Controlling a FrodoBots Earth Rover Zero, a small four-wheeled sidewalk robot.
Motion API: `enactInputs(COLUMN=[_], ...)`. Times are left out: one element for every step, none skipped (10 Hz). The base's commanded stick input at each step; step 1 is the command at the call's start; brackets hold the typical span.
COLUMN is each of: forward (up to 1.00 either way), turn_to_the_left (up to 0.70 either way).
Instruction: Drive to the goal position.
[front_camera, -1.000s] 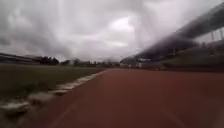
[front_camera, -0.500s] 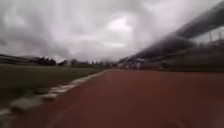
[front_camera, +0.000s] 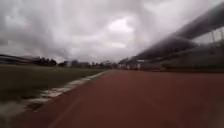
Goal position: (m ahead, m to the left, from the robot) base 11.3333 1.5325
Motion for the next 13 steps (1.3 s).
enactInputs(forward=[0.70, 0.70, 0.70, 0.70, 0.70, 0.70, 0.70, 0.70, 0.70, 0.70, 0.70, 0.70, 0.70], turn_to_the_left=[0.00, 0.00, 0.00, 0.00, 0.01, 0.03, 0.06, -0.35, -0.35, -0.35, 0.06, 0.12, 0.06])
